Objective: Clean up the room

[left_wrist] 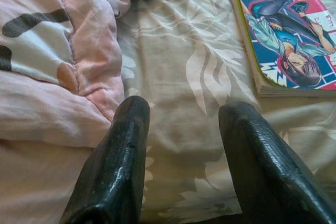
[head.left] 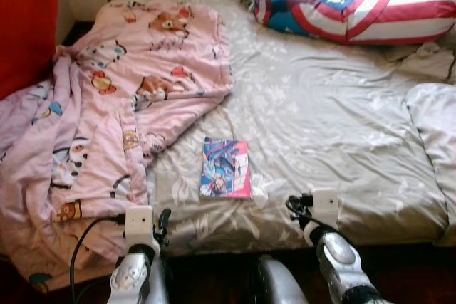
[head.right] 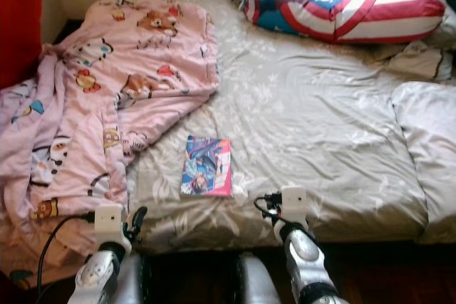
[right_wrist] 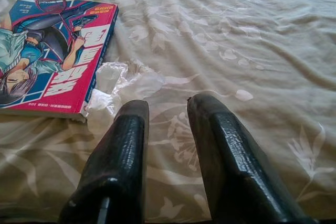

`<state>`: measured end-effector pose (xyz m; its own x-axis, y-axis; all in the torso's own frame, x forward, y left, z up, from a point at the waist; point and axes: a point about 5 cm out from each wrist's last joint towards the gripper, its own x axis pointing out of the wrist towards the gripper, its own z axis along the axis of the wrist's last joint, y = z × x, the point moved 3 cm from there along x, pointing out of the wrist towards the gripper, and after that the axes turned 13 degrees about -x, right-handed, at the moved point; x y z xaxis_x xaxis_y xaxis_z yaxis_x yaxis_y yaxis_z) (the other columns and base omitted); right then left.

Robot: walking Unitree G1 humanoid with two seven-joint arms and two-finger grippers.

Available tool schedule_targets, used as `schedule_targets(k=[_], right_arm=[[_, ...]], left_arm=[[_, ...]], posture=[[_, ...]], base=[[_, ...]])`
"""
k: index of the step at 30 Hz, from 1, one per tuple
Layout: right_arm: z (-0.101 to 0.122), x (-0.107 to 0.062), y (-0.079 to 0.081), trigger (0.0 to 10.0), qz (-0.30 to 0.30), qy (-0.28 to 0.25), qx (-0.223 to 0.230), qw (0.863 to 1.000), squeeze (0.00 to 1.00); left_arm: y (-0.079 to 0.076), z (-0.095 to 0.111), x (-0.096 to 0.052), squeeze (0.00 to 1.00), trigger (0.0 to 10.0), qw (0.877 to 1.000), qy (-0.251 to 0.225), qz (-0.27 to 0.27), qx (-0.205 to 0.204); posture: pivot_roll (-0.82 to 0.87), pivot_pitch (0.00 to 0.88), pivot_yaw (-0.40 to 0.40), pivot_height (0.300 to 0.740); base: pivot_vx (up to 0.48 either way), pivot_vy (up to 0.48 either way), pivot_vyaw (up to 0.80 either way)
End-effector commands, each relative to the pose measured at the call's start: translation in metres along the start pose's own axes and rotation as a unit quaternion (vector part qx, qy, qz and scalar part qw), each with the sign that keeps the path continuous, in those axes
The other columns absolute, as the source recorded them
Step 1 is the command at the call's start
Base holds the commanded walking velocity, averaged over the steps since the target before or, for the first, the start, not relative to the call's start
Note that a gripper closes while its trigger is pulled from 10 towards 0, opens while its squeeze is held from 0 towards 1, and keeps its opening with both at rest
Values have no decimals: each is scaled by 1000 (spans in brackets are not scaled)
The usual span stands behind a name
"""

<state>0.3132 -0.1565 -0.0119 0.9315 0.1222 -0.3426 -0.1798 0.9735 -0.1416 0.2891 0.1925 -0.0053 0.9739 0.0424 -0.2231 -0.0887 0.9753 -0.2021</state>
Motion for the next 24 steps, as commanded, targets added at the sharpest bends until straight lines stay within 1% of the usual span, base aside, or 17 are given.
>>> schedule_targets(k=[1,4,5,7,8,18,21,24], right_arm=[[-2,-2,-2,10000,-4,0,-3,1000,0],[-1,-1,-1,10000,2,1,-14,1000,0],[1,-1,5,10000,16,-5,-27,999,0],[2,-1,8,10000,20,-11,-17,1000,0],[2,-1,6,10000,13,-13,1,1000,0],[1,-1,-2,10000,-6,-7,3,1000,0],[-2,-1,-5,10000,-14,4,10,1000,0],[-2,-1,-4,10000,-11,4,9,1000,0]], left_arm=[[-5,-1,0,0,10000,1000,4,-9,-2],[-4,0,1,0,10000,1000,3,-8,0],[-3,0,1,0,10000,1000,3,-5,3],[-3,1,2,0,10000,1000,4,-3,4],[-3,1,2,0,10000,1000,4,-4,5],[-5,1,4,0,10000,1000,7,-8,5],[-5,2,4,0,10000,1000,7,-8,6],[-5,2,4,0,10000,1000,7,-7,6]], posture=[[-117,161,-128,603],[-116,158,-126,603],[-117,156,-125,603],[-117,154,-125,603],[-117,154,-124,603],[-120,148,-124,603],[-120,148,-125,603],[-121,149,-125,603]], base=[[0,0,0],[0,0,0],[304,0,800],[366,0,800],[394,0,0],[396,0,0],[394,0,0],[400,0,0]])
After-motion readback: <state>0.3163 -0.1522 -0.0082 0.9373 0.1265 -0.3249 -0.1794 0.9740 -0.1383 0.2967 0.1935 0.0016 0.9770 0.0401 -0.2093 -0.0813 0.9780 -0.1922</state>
